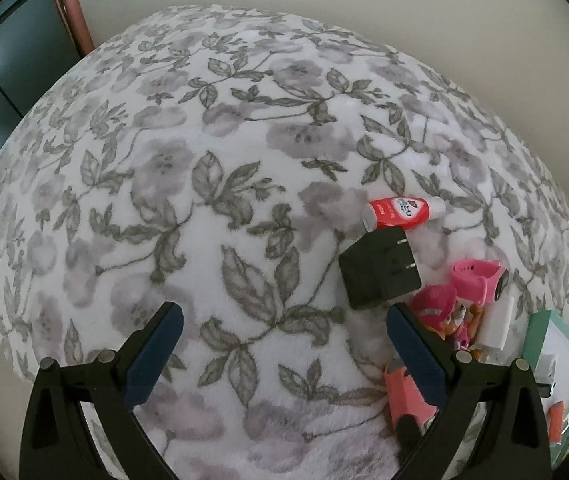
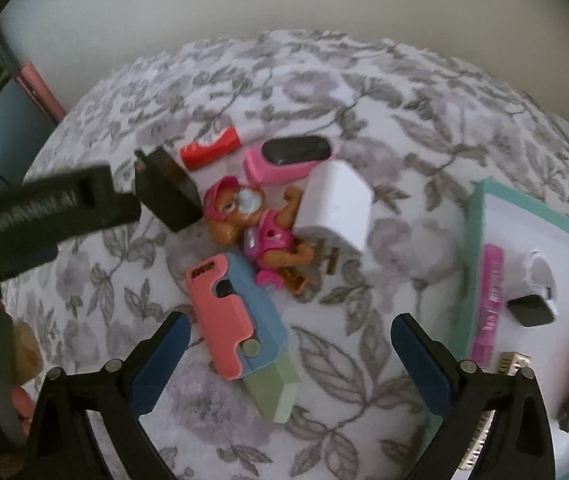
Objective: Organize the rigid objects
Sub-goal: 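Move both tools back to the pile and grasp the pink-blue toy knife with the right tool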
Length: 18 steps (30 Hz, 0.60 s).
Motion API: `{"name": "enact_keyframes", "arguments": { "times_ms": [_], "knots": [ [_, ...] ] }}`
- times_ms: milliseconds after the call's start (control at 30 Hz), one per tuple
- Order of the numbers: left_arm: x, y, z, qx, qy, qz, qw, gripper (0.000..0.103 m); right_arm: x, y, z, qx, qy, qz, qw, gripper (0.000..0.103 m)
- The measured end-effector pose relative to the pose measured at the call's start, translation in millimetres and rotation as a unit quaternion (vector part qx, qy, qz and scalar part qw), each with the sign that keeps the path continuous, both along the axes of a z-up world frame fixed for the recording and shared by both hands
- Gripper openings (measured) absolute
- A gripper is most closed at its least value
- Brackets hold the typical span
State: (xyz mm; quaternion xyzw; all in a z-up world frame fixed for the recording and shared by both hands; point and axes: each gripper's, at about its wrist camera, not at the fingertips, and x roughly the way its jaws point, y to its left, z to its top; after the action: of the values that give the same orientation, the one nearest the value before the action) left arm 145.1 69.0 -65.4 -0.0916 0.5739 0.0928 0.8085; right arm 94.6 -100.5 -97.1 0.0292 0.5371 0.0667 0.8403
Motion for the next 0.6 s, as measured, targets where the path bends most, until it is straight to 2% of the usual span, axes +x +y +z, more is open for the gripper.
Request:
{"name": "enact_keyframes", "arguments": {
  "times_ms": [200,333,600],
  "knots": [
    [6,-2,3,-0.007,-0.004,-0.010,0.9999,0.102,8,13,-19,-0.020,0.017,0.008,1.000,0.099],
    [10,-8,7,-0.016,-0.017,-0.024,0.9994,0.102,15,21,-22,-0.040,0.008,0.012,0.999,0.099],
    [17,-17,8,-0.040,-0.033,-0.024,0.9983,0.101,18,22,-20,-0.044,0.003,0.009,0.999,0.079]
  ]
}}
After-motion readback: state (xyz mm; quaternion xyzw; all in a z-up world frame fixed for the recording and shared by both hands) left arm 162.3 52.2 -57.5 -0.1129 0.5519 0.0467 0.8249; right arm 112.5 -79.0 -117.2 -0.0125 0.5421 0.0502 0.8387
